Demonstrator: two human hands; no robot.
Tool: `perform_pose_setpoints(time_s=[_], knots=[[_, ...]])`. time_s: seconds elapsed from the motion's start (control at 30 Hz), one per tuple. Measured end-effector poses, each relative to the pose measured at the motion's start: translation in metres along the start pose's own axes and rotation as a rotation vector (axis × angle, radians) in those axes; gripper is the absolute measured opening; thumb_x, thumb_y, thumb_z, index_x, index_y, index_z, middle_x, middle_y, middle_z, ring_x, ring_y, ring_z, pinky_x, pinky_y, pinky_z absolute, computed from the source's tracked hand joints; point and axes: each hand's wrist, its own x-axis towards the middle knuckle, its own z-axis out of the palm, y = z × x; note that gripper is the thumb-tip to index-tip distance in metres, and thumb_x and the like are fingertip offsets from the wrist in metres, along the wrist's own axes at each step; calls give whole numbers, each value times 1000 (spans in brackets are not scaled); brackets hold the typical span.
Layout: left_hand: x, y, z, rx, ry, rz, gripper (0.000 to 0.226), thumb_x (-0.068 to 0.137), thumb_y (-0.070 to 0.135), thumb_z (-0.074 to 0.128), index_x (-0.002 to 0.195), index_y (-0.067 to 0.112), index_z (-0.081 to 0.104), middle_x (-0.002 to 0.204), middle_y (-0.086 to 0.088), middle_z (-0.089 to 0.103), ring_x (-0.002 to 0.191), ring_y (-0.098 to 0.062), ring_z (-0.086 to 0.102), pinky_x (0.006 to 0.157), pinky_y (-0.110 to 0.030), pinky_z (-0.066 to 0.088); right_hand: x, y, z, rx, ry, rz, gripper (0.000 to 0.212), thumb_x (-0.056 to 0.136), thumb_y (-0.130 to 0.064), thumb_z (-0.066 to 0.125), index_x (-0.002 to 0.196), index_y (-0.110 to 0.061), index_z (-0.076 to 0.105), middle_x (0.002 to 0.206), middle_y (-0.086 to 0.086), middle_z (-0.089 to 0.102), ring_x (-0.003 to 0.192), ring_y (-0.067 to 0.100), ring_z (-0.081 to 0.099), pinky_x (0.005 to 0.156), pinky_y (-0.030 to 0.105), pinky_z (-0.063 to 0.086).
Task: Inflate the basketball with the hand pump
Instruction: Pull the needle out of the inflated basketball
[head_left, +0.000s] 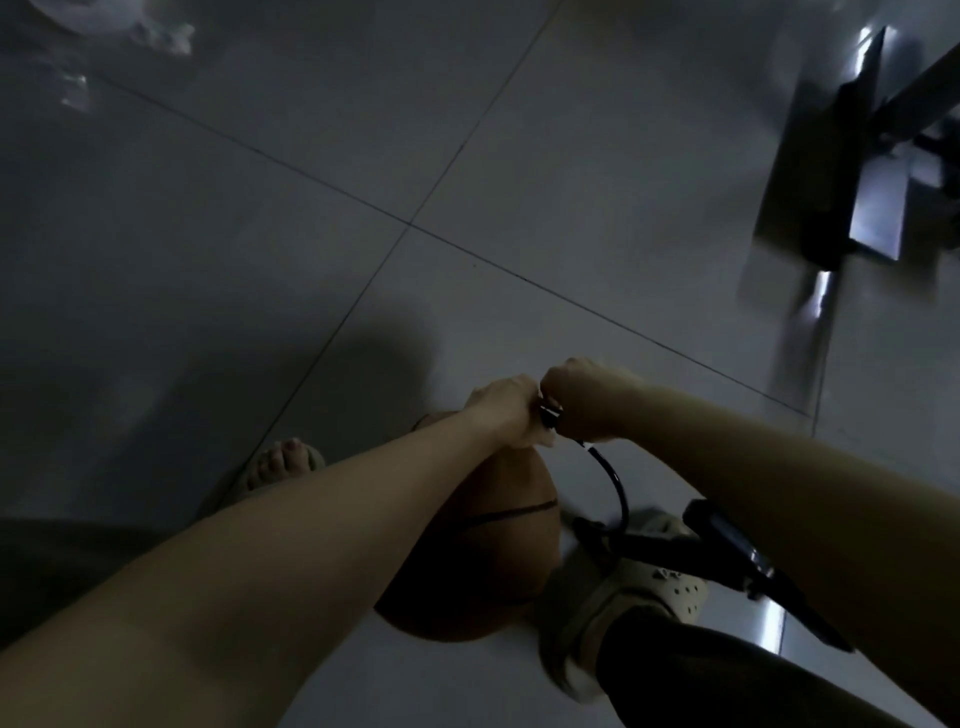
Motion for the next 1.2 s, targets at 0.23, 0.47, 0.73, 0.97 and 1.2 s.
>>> perform_pose_setpoints(time_s=[0.23,0.47,0.73,0.97,1.2], knots=[[7,2,-1,142,66,-48,33,86,40,75,112,22,65,98,0,63,104,-27,63,85,-35,38,5,-1,3,13,6,-1,9,91,-11,65,99,-11,60,80,1,56,63,10,52,52,21,38],[10,5,-5,193,-54,62,37,87,28,74,120,20,60,102,-2,63,88,-23,58,80,-33,48,4,2,13,19,8,-45,25,92,-16,64,115,-10,57,96,3,57,72,13,52,55,21,40],[15,3,-5,167,-116,104,10,87,11,72,89,17,64,83,-6,61,76,-22,56,67,-30,40,3,4,20,57,4,-65,15,92,-16,63,107,-14,63,89,0,63,75,13,61,65,28,55],[10,12,4,238,-129,163,26,91,32,68,112,20,57,104,-2,63,92,-23,61,77,-33,46,-3,19,13,-65,38,-54,29,94,-5,49,119,-16,59,99,1,64,76,14,60,60,24,45],[-4,3,-14,153,-177,177,51,72,42,87,118,30,67,112,9,69,104,-16,65,96,-36,51,10,16,8,636,-208,-22,21,97,-24,57,95,-8,70,90,10,70,81,20,64,71,28,50]])
